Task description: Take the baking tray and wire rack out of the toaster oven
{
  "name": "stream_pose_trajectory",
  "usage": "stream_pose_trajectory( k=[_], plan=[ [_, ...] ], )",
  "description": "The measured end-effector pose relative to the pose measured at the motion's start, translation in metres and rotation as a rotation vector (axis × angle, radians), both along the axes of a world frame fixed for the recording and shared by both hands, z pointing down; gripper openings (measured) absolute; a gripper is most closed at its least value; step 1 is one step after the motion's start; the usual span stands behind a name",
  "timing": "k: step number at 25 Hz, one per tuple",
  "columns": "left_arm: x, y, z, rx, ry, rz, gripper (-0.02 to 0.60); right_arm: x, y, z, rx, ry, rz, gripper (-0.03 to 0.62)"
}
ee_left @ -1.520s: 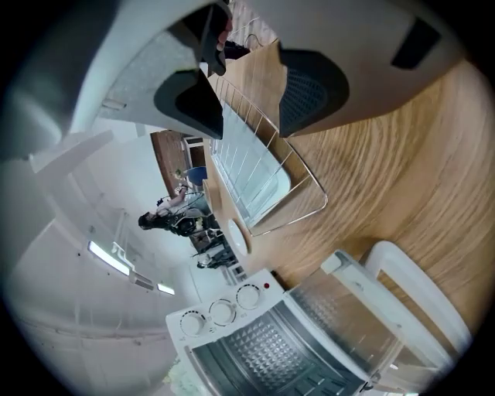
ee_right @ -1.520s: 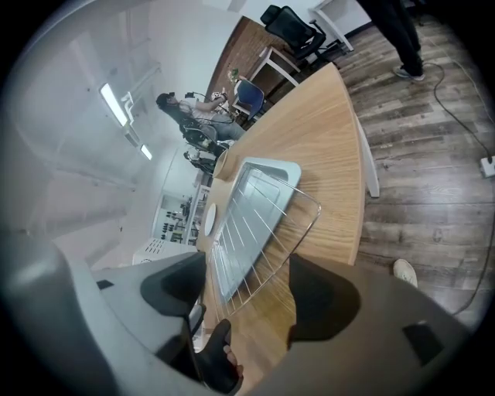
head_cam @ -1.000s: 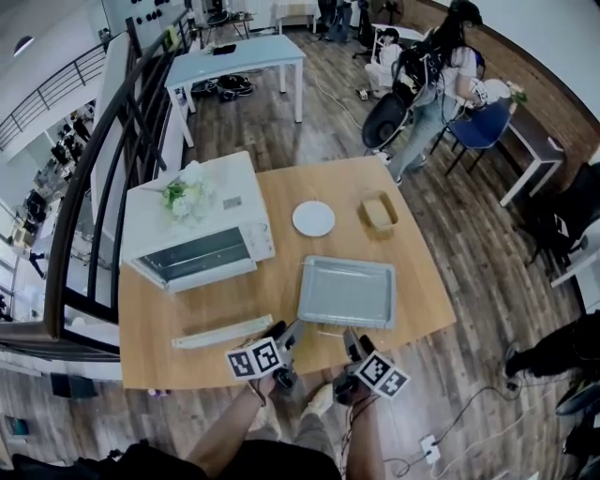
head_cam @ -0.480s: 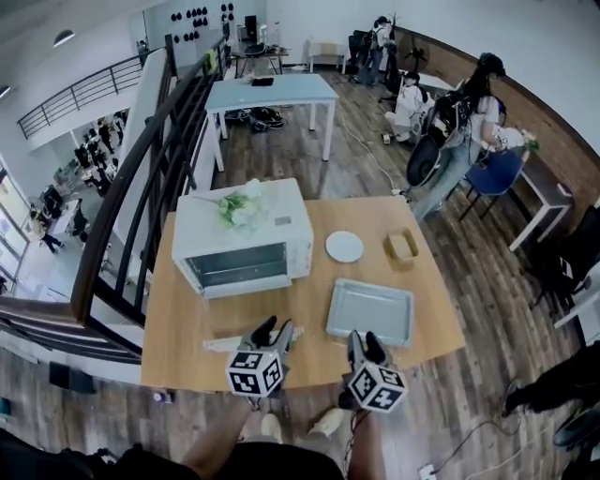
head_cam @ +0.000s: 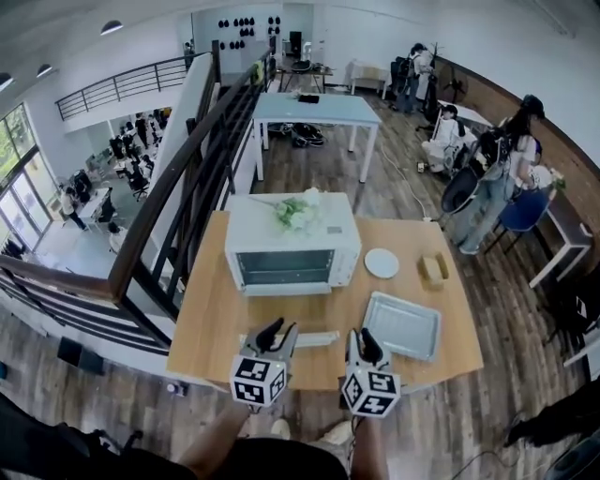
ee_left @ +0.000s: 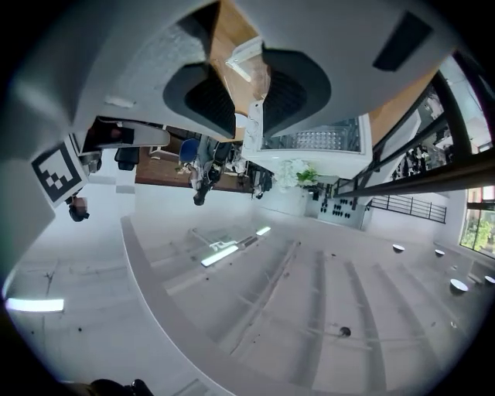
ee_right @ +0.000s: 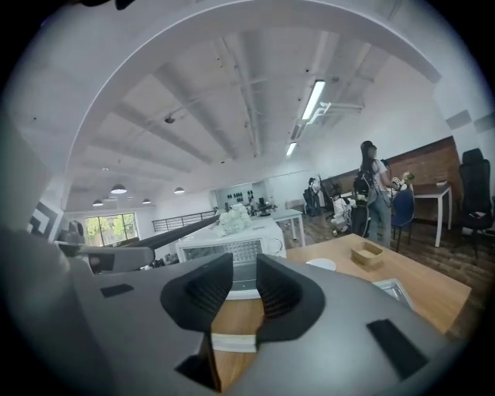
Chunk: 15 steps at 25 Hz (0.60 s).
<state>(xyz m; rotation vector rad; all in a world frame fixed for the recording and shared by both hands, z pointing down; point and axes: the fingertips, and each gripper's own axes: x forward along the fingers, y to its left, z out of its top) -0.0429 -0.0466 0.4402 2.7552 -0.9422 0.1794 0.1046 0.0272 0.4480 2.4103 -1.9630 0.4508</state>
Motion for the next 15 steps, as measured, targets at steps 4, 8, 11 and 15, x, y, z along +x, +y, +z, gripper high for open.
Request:
stream_pose_trajectory(
  k=[4, 8, 11, 15],
  plan=[
    [-0.046, -0.001, -0.007, 0.045, -0.019, -0.054, 0.087, -0.041, -0.010, -0.006, 0.022, 0.025, -0.064, 0.070],
    [-0.084, -0.006, -0.016, 0.060, -0.005, -0.108, 0.051, -0.075, -0.019, -0.012, 0.040, 0.061, -0.101, 0.047],
    [-0.103, -0.006, -0.016, 0.059, -0.006, -0.132, 0.031, -0.096, -0.024, -0.011, 0.042, 0.066, -0.127, 0.026],
    [-0.115, -0.004, -0.011, 0.053, -0.020, -0.144, 0.015, -0.111, -0.028, -0.005, 0.035, 0.075, -0.141, 0.006]
  ],
)
